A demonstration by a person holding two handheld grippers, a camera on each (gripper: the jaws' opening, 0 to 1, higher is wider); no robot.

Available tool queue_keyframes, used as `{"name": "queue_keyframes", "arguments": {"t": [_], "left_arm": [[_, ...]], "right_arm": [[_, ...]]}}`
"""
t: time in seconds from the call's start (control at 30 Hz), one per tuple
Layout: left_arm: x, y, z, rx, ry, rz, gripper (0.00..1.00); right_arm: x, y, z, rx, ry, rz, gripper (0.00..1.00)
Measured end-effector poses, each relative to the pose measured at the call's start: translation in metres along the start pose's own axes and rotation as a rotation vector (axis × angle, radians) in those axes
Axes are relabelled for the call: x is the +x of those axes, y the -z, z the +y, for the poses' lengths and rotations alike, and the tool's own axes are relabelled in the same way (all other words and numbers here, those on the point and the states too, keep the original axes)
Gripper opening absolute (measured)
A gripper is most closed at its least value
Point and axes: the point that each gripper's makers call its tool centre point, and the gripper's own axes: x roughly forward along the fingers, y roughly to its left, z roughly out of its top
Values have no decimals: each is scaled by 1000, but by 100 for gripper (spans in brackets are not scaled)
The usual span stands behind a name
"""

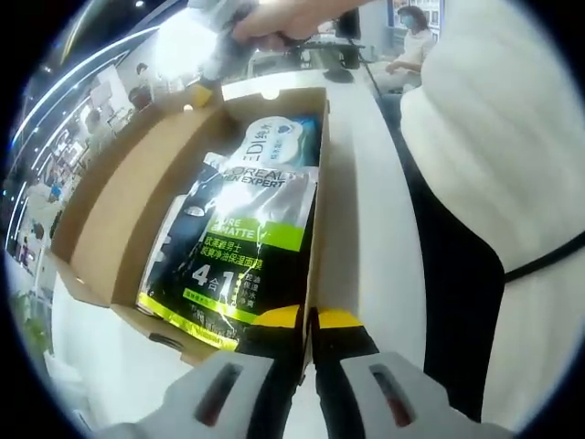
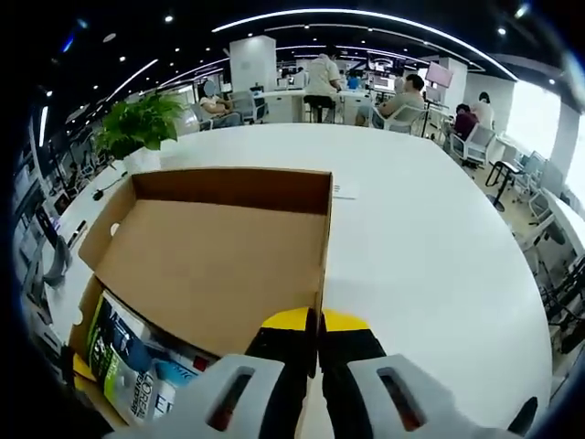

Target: Operate the shoe box by opening the lid, removing the specified soft item, and placing it in the target area until the item is outside and the box remains undamaged.

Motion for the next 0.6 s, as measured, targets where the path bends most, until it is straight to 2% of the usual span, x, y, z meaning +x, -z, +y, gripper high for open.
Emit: {"name": "queue_keyframes", "arguments": {"t": [0.17, 0.33, 0.5, 0.57, 0.6], "left_arm": [[0, 0, 0, 2, -3, -2, 3], [0, 0, 0, -3, -6, -3, 3], [0, 0, 0, -8, 3, 0, 3], [0, 0, 0, -7, 1, 0, 3], [0, 0, 0, -7, 0, 1, 3]], "right_arm": [[9, 5, -1, 17, -18, 39, 0], [10, 7, 0, 46, -9, 50, 0], [11, 9, 0, 49, -29, 77, 0], [11, 9, 1, 20, -38, 89, 1], [9, 8, 2, -62, -58, 96, 2]]}}
